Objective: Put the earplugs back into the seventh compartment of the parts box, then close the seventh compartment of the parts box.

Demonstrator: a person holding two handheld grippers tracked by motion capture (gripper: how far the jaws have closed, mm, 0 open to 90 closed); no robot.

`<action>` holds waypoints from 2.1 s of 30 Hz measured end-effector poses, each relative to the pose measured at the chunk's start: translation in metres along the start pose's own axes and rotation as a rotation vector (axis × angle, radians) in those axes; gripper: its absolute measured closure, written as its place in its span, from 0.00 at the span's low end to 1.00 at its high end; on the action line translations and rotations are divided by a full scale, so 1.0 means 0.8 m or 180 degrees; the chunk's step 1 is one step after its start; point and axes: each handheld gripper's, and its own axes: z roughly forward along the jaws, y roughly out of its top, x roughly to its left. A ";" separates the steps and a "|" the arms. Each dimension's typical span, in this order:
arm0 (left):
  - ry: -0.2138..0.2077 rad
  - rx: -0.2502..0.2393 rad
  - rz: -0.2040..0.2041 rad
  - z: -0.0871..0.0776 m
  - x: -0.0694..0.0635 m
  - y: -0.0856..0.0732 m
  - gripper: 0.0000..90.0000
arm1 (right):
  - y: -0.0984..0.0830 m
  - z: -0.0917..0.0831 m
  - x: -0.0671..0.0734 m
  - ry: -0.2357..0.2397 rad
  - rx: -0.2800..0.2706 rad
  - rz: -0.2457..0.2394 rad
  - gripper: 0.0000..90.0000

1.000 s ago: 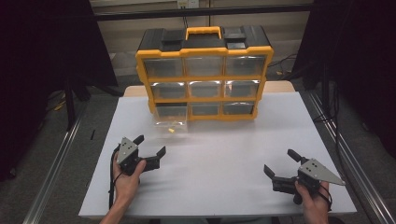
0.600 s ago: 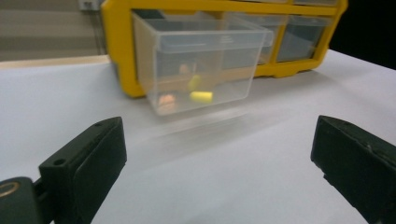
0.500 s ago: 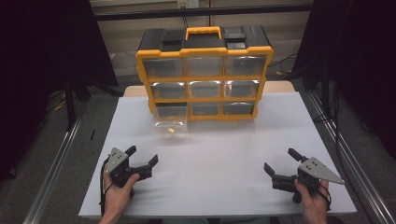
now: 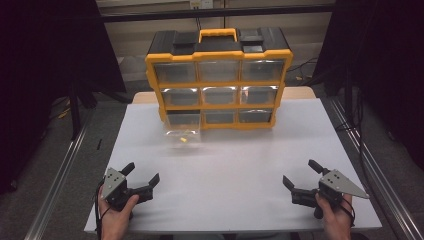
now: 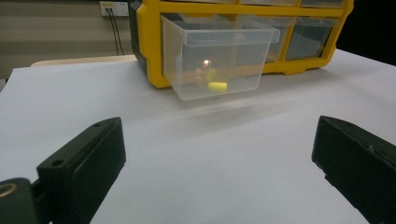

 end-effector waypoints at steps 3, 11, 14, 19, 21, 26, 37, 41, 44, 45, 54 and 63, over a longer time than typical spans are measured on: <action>-0.0011 -0.0009 0.0030 0.002 0.000 0.001 0.03 | 0.000 0.000 0.000 0.0006 -0.0006 -0.0006 0.00; -0.0129 0.0040 0.0129 0.007 -0.004 0.004 0.05 | 0.001 0.000 -0.001 0.0000 -0.0005 -0.0003 0.00; -0.0171 0.0088 0.0155 0.011 -0.005 0.006 0.04 | 0.001 0.001 -0.001 -0.0008 -0.0003 0.0016 0.00; -0.0252 0.0101 0.0094 0.025 -0.006 0.011 0.05 | 0.000 0.004 -0.002 -0.0023 0.0010 0.0052 0.00; -0.0292 0.0126 0.0114 0.029 -0.008 0.013 0.06 | 0.000 0.004 -0.002 -0.0020 0.0010 0.0060 0.00; -0.0428 0.0159 0.0235 0.039 -0.017 0.018 0.06 | 0.000 0.002 -0.002 0.0004 0.0006 0.0033 0.00; -0.0545 0.0036 0.0288 0.060 -0.029 0.030 0.04 | 0.000 0.001 0.001 0.0035 0.0000 -0.0011 0.00; -0.0567 -0.0001 0.0289 0.071 -0.031 0.032 0.04 | 0.000 0.002 0.002 0.0046 0.0007 -0.0017 0.00; -0.0563 -0.0013 0.0328 0.081 -0.030 0.034 0.05 | 0.000 0.001 0.002 0.0039 0.0006 -0.0008 0.00; -0.0575 -0.0017 0.0282 0.084 -0.031 0.034 0.06 | 0.000 0.001 0.002 0.0040 0.0013 -0.0015 0.00; -0.0559 0.0008 0.0428 0.104 -0.029 0.045 0.14 | 0.000 0.001 0.001 0.0031 0.0007 0.0013 0.00; -0.0514 -0.0117 0.0390 0.112 -0.027 0.046 0.31 | 0.000 0.000 0.001 0.0041 -0.0005 0.0013 0.00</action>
